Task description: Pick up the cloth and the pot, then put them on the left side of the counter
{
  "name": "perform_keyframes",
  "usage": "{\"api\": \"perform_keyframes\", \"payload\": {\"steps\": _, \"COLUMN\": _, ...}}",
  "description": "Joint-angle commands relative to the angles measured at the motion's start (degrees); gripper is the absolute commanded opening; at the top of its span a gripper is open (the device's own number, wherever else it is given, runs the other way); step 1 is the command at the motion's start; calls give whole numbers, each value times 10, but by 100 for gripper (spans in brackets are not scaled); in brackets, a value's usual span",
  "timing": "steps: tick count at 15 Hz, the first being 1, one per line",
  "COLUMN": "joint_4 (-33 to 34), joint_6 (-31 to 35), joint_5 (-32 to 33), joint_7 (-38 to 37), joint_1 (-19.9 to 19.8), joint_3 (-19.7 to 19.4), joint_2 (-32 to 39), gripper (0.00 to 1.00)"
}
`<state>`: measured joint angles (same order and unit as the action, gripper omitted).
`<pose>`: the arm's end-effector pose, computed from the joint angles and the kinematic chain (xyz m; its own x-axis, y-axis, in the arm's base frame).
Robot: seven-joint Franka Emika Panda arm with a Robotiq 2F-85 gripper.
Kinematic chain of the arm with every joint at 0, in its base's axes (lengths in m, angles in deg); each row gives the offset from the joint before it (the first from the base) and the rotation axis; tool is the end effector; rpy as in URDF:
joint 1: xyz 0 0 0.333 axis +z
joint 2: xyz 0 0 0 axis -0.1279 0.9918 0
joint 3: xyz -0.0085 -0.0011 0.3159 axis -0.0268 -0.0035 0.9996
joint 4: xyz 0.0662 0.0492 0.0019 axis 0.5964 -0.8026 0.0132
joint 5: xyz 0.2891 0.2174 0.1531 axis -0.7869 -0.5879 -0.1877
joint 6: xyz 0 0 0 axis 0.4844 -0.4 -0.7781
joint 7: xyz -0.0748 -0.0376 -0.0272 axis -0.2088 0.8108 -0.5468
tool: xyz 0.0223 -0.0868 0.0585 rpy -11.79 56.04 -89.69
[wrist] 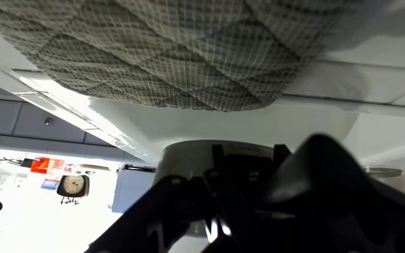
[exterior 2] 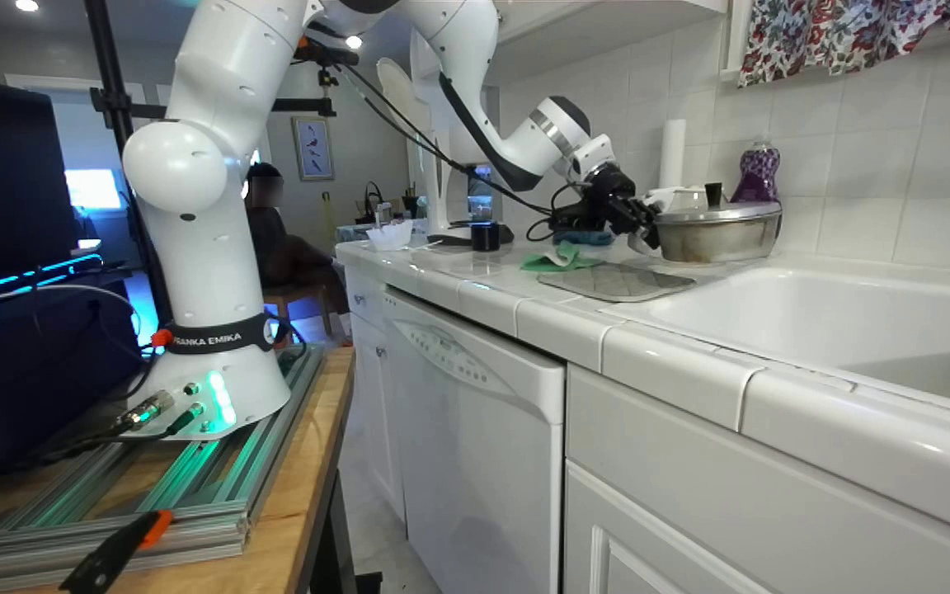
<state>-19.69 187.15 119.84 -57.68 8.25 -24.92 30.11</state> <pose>0.6337 0.1547 0.2969 0.2872 -0.4532 0.8439 -0.9082 -0.4089 0.0894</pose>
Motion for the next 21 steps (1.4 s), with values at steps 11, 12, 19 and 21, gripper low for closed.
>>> {"api": "perform_keyframes", "payload": {"steps": 11, "joint_4": -69, "joint_6": -17, "joint_5": 6, "joint_7": -21, "joint_1": 49, "joint_3": 51, "joint_2": -45, "gripper": 14}}
{"api": "perform_keyframes", "payload": {"steps": 12, "joint_4": -74, "joint_6": -26, "joint_5": 4, "joint_7": -30, "joint_1": 51, "joint_3": 53, "joint_2": -46, "gripper": 14}}
{"api": "perform_keyframes", "payload": {"steps": 19, "joint_4": -122, "joint_6": -56, "joint_5": -7, "joint_7": -138, "joint_1": 46, "joint_3": 59, "joint_2": -58, "gripper": 14}}
{"api": "perform_keyframes", "payload": {"steps": 21, "joint_4": -136, "joint_6": -50, "joint_5": -3, "joint_7": -169, "joint_1": 44, "joint_3": 60, "joint_2": -62, "gripper": 14}}
